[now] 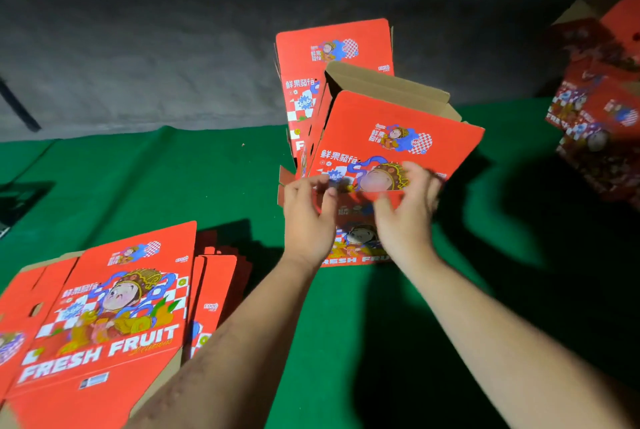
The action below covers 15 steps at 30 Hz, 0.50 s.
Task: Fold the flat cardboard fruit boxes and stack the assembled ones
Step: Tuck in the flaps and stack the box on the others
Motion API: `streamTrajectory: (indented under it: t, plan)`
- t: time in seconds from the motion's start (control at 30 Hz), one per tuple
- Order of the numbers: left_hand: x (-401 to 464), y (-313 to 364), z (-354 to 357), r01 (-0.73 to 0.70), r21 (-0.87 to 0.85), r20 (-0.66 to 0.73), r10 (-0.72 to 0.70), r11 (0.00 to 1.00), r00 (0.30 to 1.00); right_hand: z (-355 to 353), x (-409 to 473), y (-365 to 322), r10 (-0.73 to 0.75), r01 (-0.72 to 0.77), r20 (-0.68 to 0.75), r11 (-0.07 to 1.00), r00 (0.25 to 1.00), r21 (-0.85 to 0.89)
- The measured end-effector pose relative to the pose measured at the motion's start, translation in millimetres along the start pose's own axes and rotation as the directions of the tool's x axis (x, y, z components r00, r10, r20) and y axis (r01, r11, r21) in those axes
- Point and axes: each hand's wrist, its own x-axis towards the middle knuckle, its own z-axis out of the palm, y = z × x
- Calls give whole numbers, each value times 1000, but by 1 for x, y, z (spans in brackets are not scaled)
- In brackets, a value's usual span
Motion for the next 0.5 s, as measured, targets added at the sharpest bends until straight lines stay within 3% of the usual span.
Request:
streamTrajectory:
  t: [0.13,0.33,0.43,0.5]
  plan:
    - [-37,-2,-13,103,-231,105,-81,968,991,33,-45,-26,-123,86,318,988,940,128]
    - [-86,-45,-94,185,-177,0,-188,967,982,73,-118,-49,-164,192,563,981,810,10]
    - [-120,-80,-153,248,130,-160,-227,960,961,96,-165,-68,-39,37,755,999,655,19]
    - [-150,-110,-197,420,455,-275,-325,785,905,107,-195,-77,98,-136,838,990,537,-29]
